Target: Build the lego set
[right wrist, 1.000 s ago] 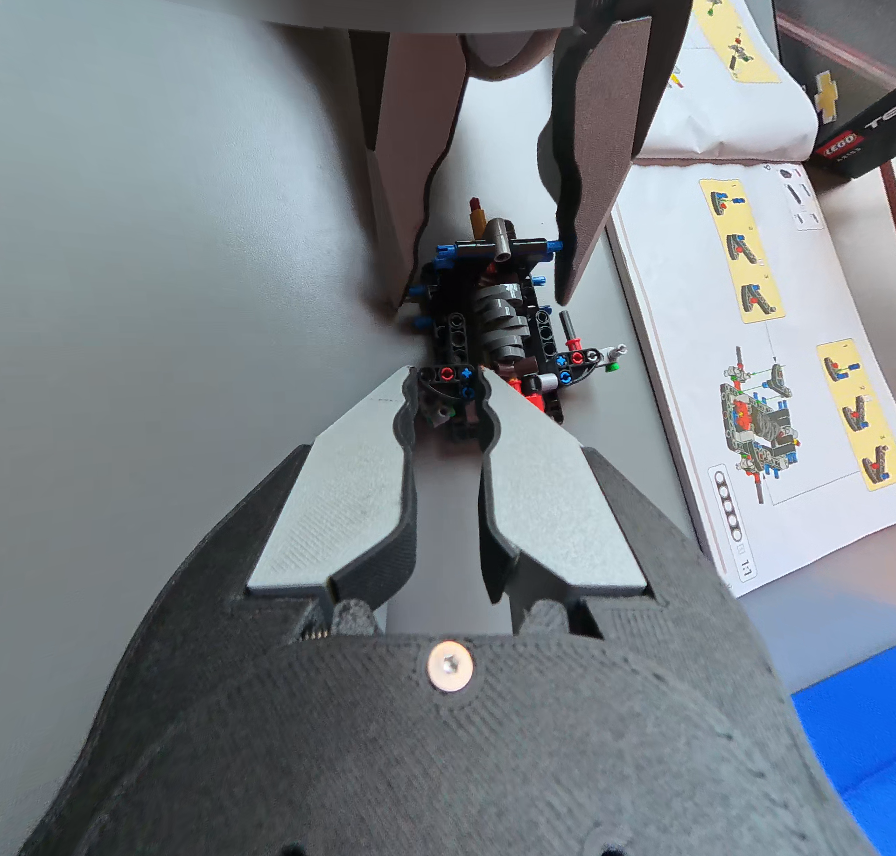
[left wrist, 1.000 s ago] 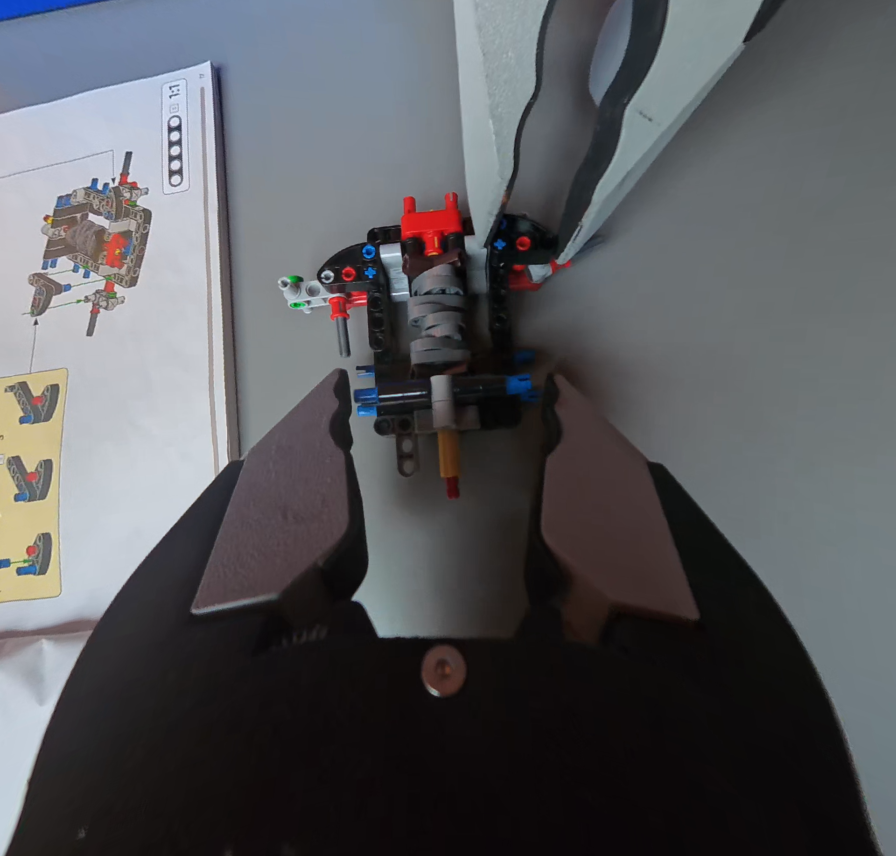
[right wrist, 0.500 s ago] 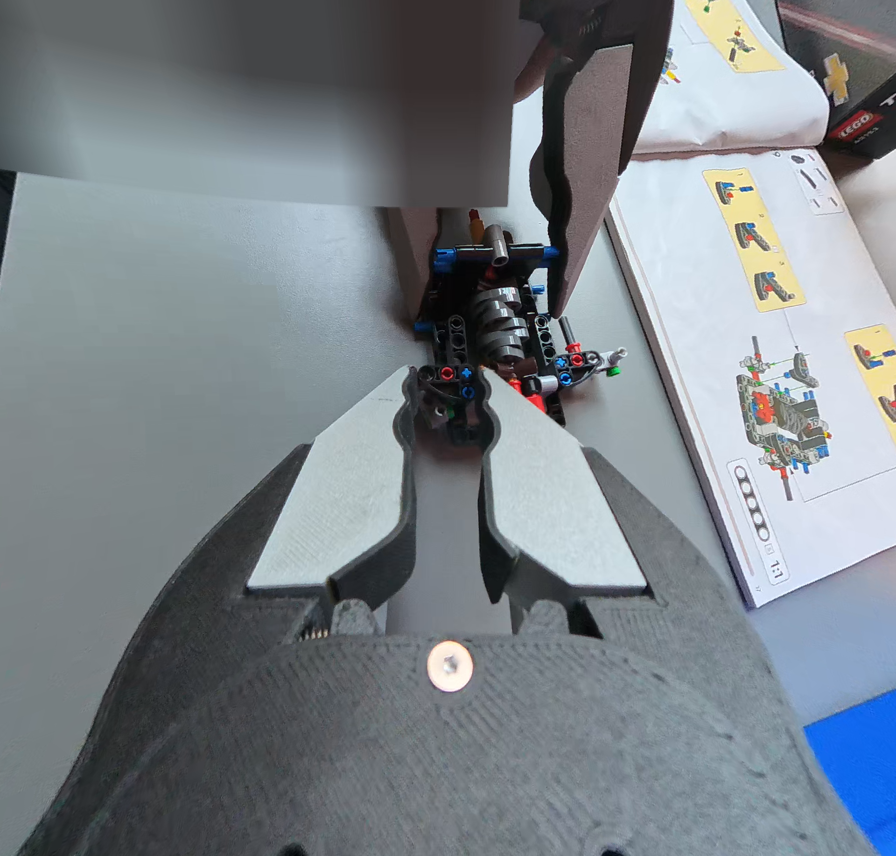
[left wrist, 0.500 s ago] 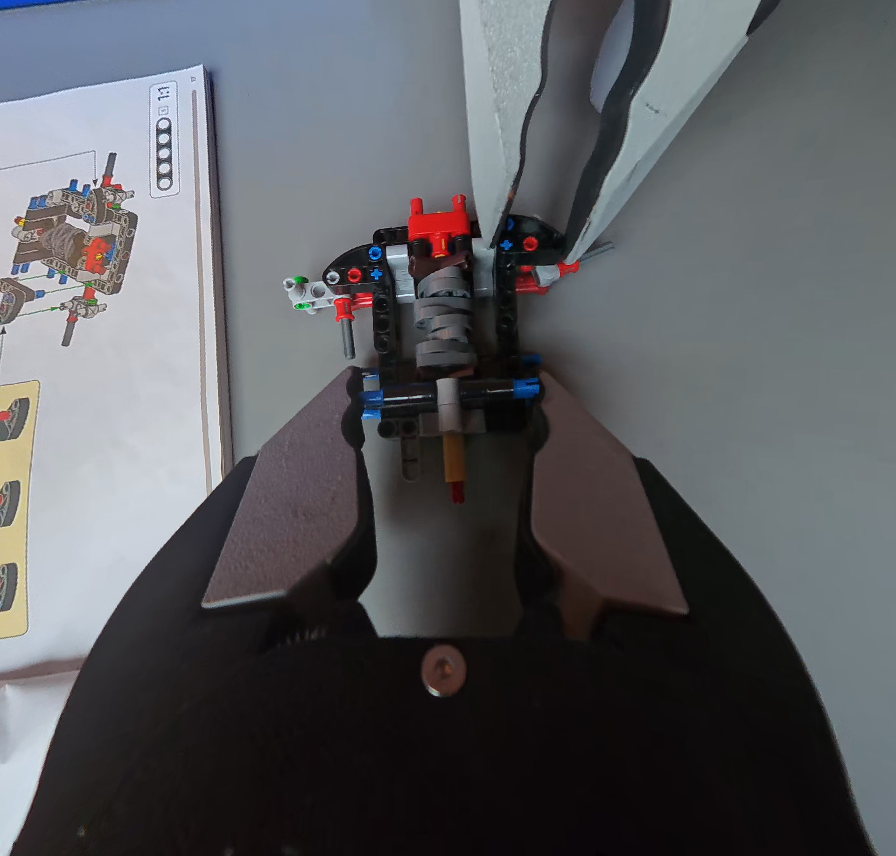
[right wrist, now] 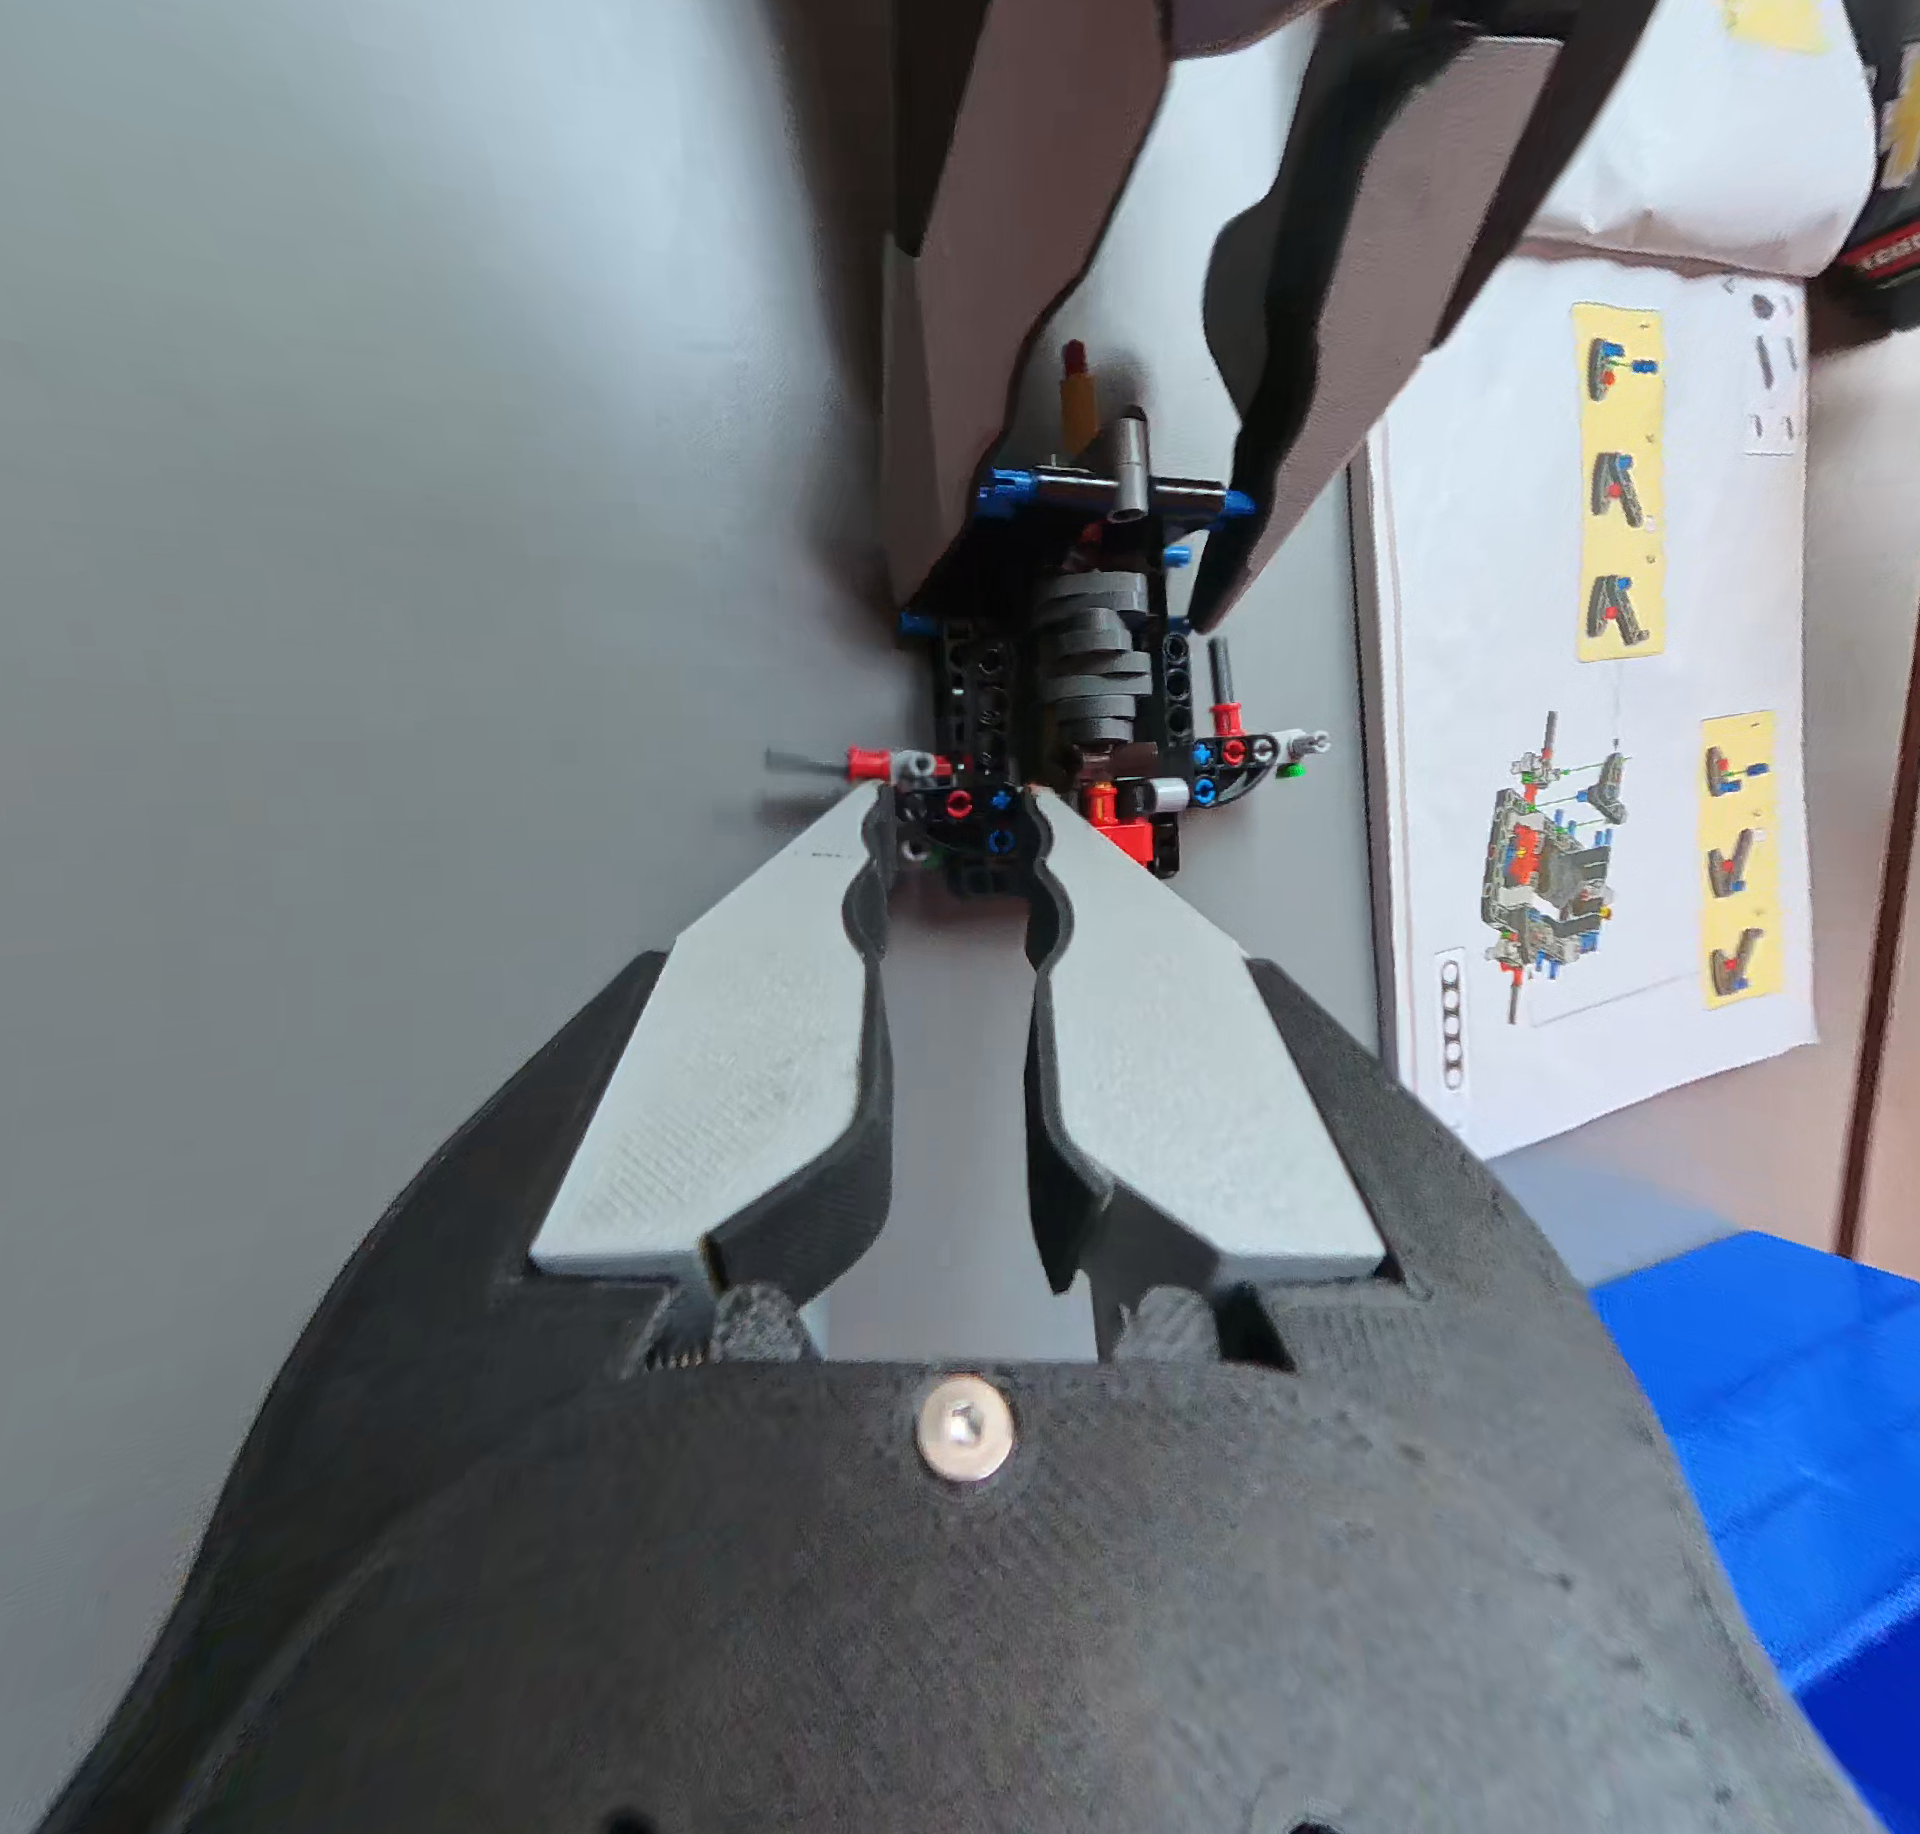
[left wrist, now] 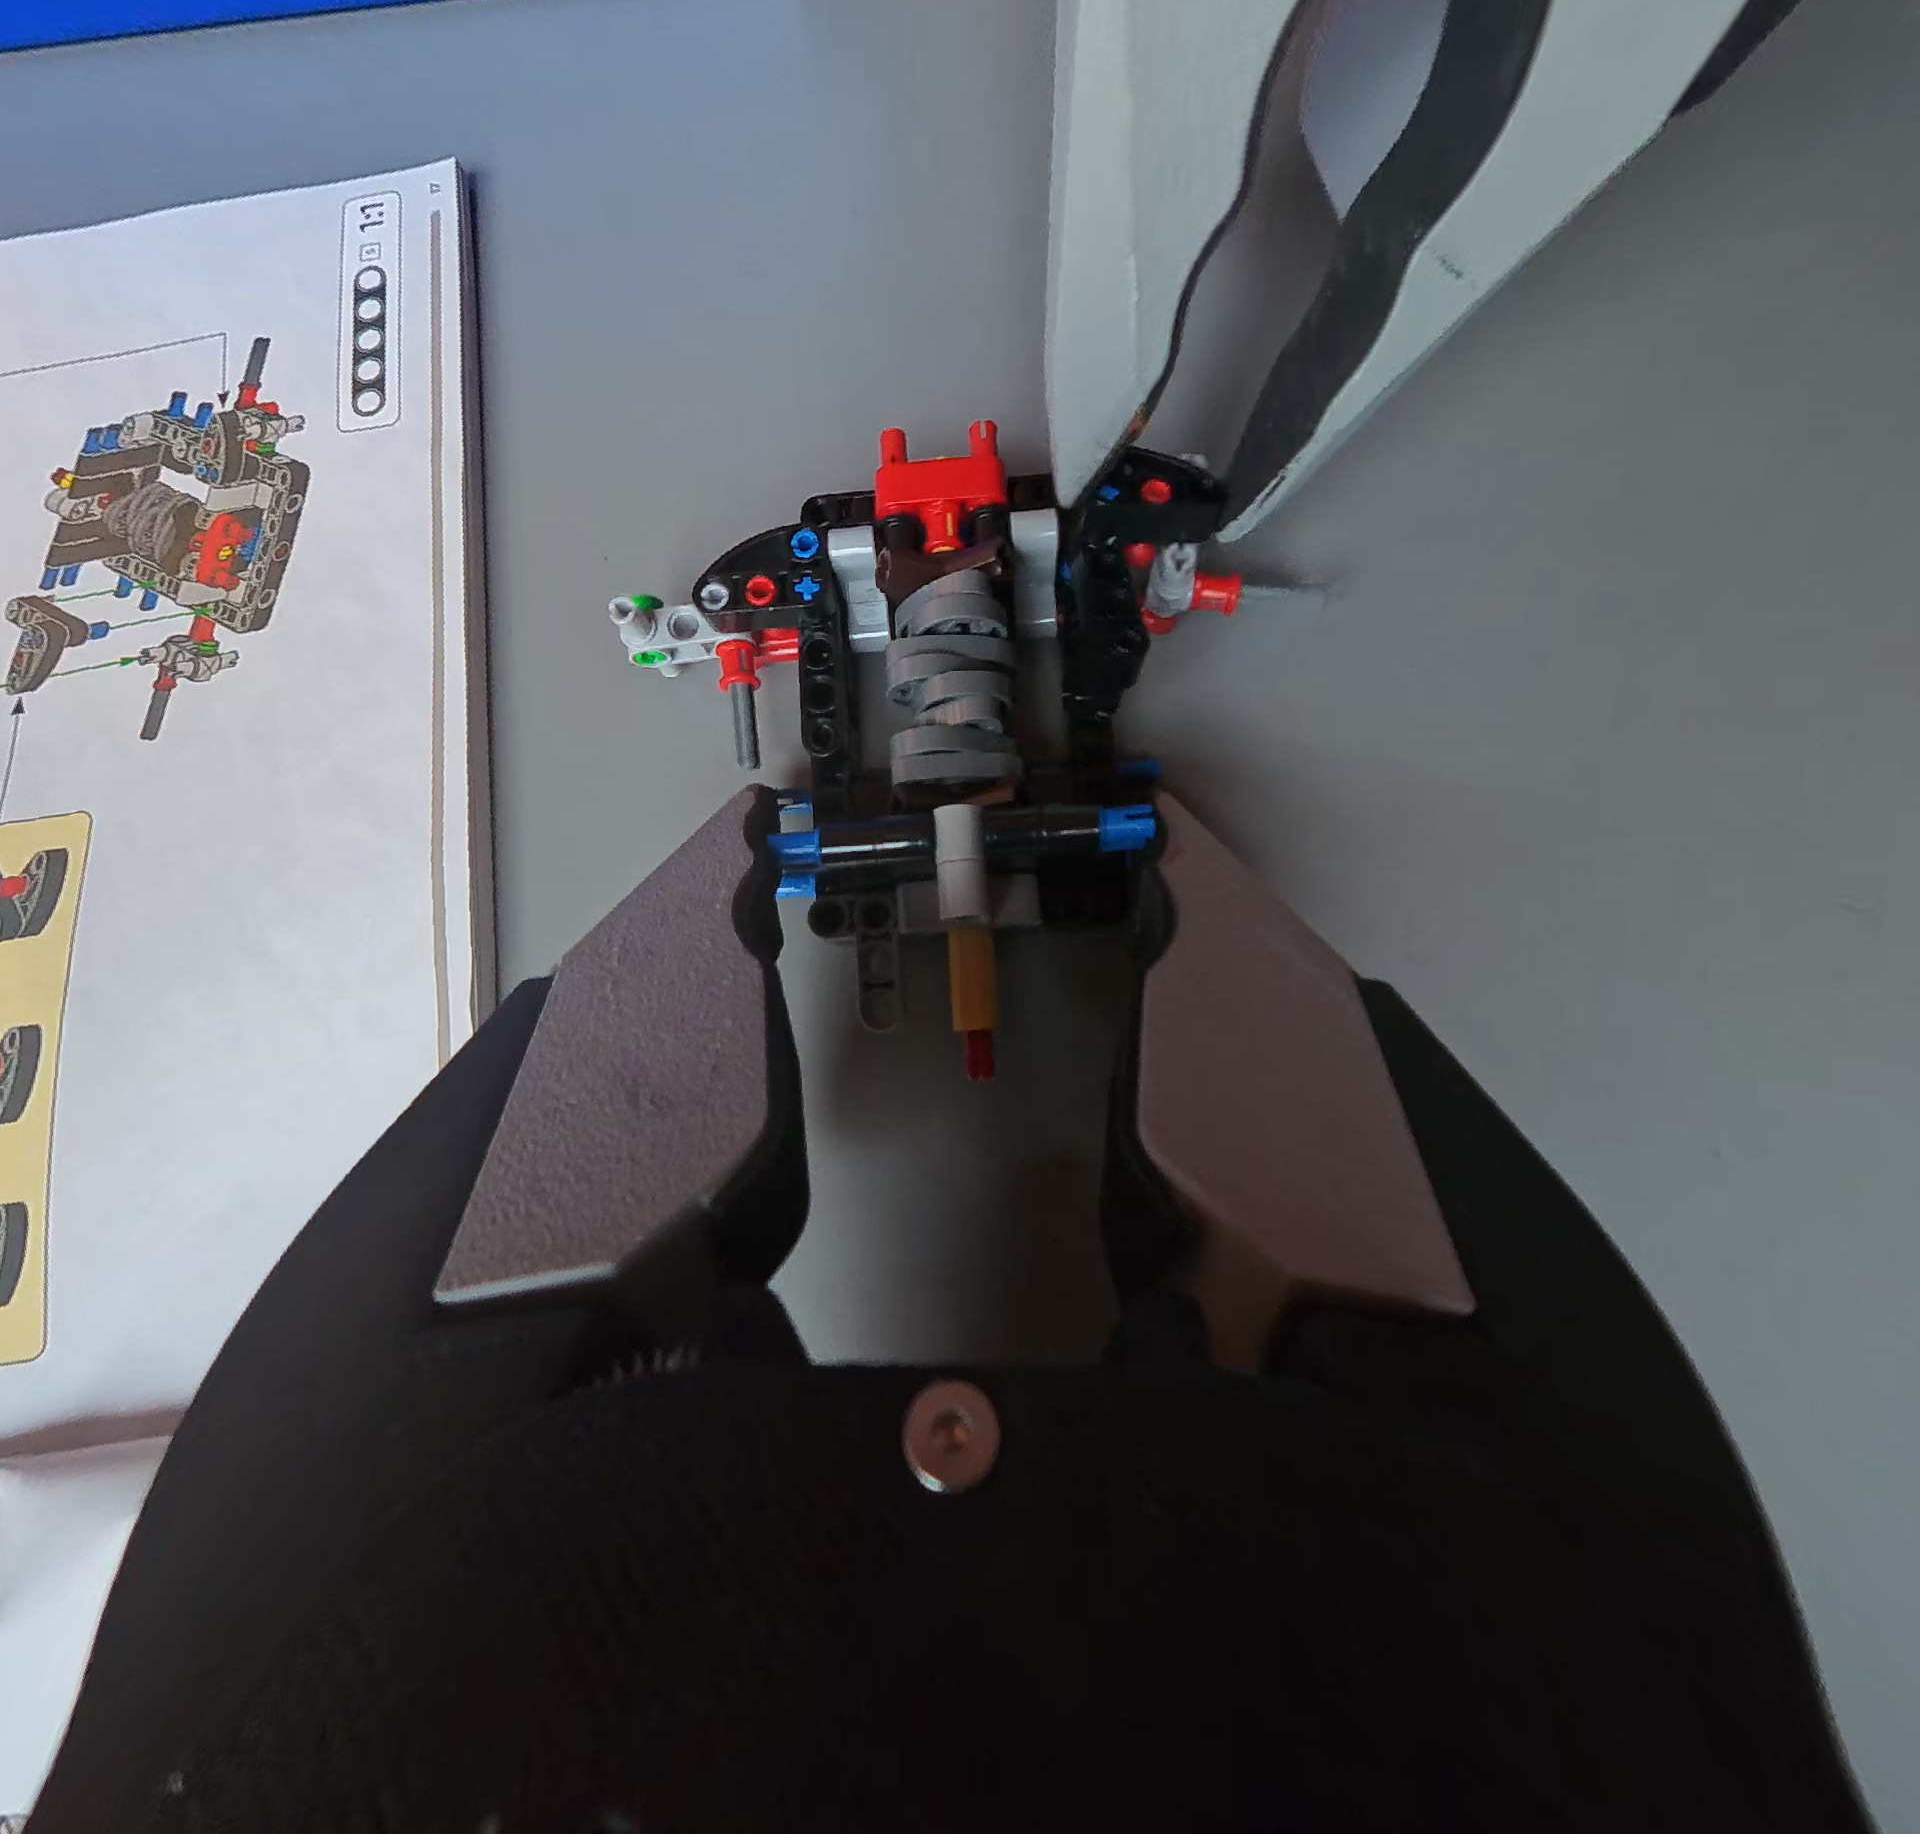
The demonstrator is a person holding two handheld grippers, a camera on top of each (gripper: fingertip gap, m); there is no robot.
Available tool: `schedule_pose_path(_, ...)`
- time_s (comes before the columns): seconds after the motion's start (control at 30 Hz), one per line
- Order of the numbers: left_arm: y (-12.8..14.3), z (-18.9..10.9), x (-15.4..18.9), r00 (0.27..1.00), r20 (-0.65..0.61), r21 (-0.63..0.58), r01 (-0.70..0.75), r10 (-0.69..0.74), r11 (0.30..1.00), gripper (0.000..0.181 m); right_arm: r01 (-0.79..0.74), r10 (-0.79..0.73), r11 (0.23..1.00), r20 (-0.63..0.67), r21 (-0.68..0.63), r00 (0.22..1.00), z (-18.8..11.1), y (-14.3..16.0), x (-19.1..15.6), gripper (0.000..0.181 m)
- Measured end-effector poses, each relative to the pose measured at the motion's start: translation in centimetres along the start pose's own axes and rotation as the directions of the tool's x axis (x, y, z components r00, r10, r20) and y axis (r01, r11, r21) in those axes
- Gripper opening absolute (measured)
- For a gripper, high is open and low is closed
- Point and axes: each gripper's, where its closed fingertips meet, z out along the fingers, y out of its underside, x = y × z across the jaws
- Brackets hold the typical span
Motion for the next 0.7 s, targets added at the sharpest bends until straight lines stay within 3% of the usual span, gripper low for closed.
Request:
schedule_pose_path(0.13,-0.02,0.01,0.02,1.000,-0.002,0.002,-0.003,0.003,1.000,0.066,0.083,-0.084,0.991,-0.008,-0.101,0.996,0.10,0.01,-0.17,0.020)
schedule_pose_path(0.37,-0.07,-0.02,0.00,1.000,0.007,0.001,-0.010,0.010,1.000,0.066,0.017,0.002,0.977,0.091,-0.212,0.996,0.31,-0.09,-0.11,0.020)
schedule_pose_path(0.5,-0.07,-0.03,-0.01,1.000,0.007,0.001,-0.010,0.010,1.000,0.066,-0.070,0.095,0.975,0.110,-0.212,0.989,0.45,-0.26,-0.04,0.020)
schedule_pose_path(0.7,-0.10,-0.05,-0.02,1.000,0.013,0.004,-0.014,0.014,1.000,0.066,-0.091,0.108,0.980,0.091,-0.176,0.990,0.46,-0.17,-0.12,0.021)
